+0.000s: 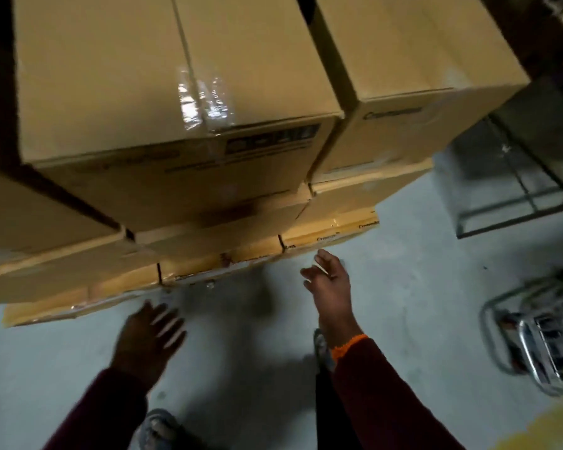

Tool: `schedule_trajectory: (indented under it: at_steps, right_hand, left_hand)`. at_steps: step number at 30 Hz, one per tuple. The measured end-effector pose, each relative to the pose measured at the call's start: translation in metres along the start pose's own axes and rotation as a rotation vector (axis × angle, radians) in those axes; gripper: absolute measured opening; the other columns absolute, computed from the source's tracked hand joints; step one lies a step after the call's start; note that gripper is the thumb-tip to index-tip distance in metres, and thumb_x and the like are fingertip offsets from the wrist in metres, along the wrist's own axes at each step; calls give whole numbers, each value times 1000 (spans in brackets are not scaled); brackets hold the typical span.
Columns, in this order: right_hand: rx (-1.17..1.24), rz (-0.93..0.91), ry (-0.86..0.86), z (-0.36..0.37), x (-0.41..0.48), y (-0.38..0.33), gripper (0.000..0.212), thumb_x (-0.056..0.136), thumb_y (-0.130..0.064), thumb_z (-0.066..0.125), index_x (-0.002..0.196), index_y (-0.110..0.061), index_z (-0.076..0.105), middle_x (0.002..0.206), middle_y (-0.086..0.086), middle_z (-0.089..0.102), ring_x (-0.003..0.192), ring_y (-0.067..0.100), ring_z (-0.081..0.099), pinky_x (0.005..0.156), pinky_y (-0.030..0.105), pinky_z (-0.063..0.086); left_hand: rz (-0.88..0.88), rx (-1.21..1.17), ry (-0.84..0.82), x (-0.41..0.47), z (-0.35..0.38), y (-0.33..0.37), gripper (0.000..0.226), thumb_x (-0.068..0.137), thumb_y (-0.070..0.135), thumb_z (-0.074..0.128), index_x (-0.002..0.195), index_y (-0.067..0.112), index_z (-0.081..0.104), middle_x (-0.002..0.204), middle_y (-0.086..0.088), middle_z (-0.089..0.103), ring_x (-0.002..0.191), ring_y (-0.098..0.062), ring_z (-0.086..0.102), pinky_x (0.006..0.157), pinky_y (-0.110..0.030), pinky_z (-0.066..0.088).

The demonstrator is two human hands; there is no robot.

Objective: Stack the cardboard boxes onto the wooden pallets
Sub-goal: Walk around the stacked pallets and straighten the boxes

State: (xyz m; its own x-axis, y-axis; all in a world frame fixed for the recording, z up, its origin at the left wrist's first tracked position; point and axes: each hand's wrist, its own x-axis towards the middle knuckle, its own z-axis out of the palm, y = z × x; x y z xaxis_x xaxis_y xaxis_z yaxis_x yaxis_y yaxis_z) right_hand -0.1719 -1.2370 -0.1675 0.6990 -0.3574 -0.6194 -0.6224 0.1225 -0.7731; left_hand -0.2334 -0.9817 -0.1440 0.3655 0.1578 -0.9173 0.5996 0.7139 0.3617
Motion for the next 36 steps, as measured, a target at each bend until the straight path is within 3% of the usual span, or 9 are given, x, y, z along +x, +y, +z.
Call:
schedule_trajectory:
  at_steps: [4, 6, 11, 16, 23, 27, 30, 32, 36]
  right_hand:
    - [73, -20, 45, -76, 71, -25, 49, 92, 7, 60, 137, -14, 57, 135, 4, 58, 122, 29, 61, 104, 45, 51]
    - [116, -82, 112, -108, 126, -47, 47, 91, 10, 56, 129, -18, 58, 120, -1, 60, 114, 28, 61, 96, 43, 51]
    - [-9, -216, 47, -148, 230, -106, 78, 75, 6, 61, 146, -25, 46, 145, -3, 50, 132, 22, 47, 102, 42, 50]
    - [-57, -261, -101, -146, 244, -117, 58, 64, 4, 55, 114, -25, 59, 116, -8, 66, 119, 26, 59, 83, 38, 49]
    - [-208, -225, -164, -156, 243, -119, 76, 79, 16, 53, 143, -25, 49, 144, -8, 53, 134, 20, 45, 104, 46, 45]
    - [-346, -278, -151, -179, 215, -155, 72, 89, 7, 56, 151, -29, 43, 155, -5, 44, 141, 19, 42, 111, 48, 43]
    - [3, -345, -82, -196, 175, -216, 41, 101, -8, 53, 141, -20, 57, 144, 3, 56, 130, 15, 55, 107, 40, 50]
    - [151, -294, -188, -200, 149, -270, 27, 103, -29, 51, 122, -23, 68, 132, 0, 65, 132, 18, 56, 104, 41, 51]
    - [-210, -268, -420, -170, 125, -356, 53, 91, -69, 56, 126, -31, 67, 124, -9, 70, 121, 17, 62, 97, 49, 49]
  left_hand:
    - [114, 197, -263, -18, 105, -76, 47, 100, 36, 48, 144, 20, 51, 142, -6, 60, 128, -26, 57, 112, -50, 41]
    - [181, 223, -259, -12, 158, -98, 43, 100, 38, 50, 141, 29, 54, 141, 2, 61, 130, -19, 57, 112, -48, 42]
    - [280, 85, -161, 8, 244, -107, 43, 105, 26, 49, 148, 27, 48, 136, 8, 64, 130, -16, 56, 114, -45, 42]
    - [308, 54, -64, 12, 261, -91, 29, 105, 21, 50, 131, 27, 62, 122, 11, 73, 120, -7, 63, 105, -33, 49]
    - [275, 166, -117, -4, 256, -77, 38, 104, 20, 48, 141, 27, 54, 126, 14, 70, 121, -9, 62, 110, -40, 47]
    - [264, 310, -123, -52, 256, -68, 34, 102, 27, 56, 136, 25, 60, 122, 9, 72, 118, -13, 65, 108, -42, 48]
    - [446, 386, -148, -121, 261, -49, 28, 101, 26, 59, 128, 26, 67, 121, 8, 73, 117, -11, 65, 107, -38, 50]
    - [623, 382, -152, -162, 269, -32, 33, 99, 32, 61, 132, 31, 64, 127, 12, 70, 120, -6, 63, 106, -35, 50]
    - [804, 475, -112, -199, 304, -7, 63, 95, 45, 65, 153, 38, 40, 144, 19, 52, 122, 7, 56, 106, -26, 44]
